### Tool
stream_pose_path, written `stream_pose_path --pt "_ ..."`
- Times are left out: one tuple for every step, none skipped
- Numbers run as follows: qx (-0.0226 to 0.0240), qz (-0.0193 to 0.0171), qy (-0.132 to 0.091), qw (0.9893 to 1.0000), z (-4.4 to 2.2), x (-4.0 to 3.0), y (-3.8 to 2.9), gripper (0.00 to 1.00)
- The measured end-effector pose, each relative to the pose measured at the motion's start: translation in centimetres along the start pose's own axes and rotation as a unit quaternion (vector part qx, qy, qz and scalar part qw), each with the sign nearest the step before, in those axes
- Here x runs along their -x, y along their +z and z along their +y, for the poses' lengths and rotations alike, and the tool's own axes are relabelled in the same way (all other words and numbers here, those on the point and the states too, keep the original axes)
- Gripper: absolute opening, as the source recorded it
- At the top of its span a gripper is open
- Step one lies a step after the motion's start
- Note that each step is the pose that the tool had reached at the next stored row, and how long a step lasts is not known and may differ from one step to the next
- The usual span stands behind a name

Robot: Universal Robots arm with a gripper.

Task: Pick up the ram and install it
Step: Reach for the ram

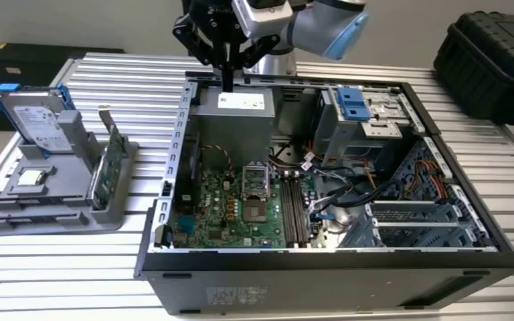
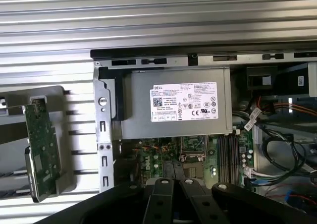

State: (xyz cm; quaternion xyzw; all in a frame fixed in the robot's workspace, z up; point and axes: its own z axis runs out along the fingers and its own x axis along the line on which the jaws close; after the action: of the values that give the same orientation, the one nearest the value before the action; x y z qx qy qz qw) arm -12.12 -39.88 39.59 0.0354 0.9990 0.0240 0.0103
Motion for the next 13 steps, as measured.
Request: stream_pose_path --pt "0.0000 0.0000 0.000 1.0000 0.00 0.00 -0.02 0.00" --pt "0.0000 0.0000 0.000 1.0000 0.00 0.00 -0.05 0.00" --pt "0.0000 0.0000 0.000 1.0000 0.00 0.00 -0.06 0.00" --pt "0.0000 0.0000 0.000 1.0000 0.00 0.00 -0.08 0.00" --pt "0.0000 0.0000 0.000 1.0000 0.01 0.00 -0.11 0.00" --pt "0.0000 -0.0001 0.000 1.0000 0.01 0.00 -0.12 0.00" --pt "0.0000 0.0000 0.000 1.0000 0.01 0.00 -0.15 0.00" --pt "0.0000 0.0000 0.000 1.0000 0.01 0.00 -0.17 0.00" --pt "0.0000 0.0000 0.000 1.0000 0.01 0.00 -0.19 0.00" --pt "0.0000 0.0000 0.000 1.0000 0.01 0.00 -0.21 0.00" --pt "0.0000 0.0000 0.000 1.0000 0.01 0.00 -0.23 0.00" --pt "0.0000 0.0000 0.000 1.0000 0.01 0.01 -0.26 0.00" --pt "0.0000 0.0000 0.000 1.0000 0.01 0.01 -0.28 0.00"
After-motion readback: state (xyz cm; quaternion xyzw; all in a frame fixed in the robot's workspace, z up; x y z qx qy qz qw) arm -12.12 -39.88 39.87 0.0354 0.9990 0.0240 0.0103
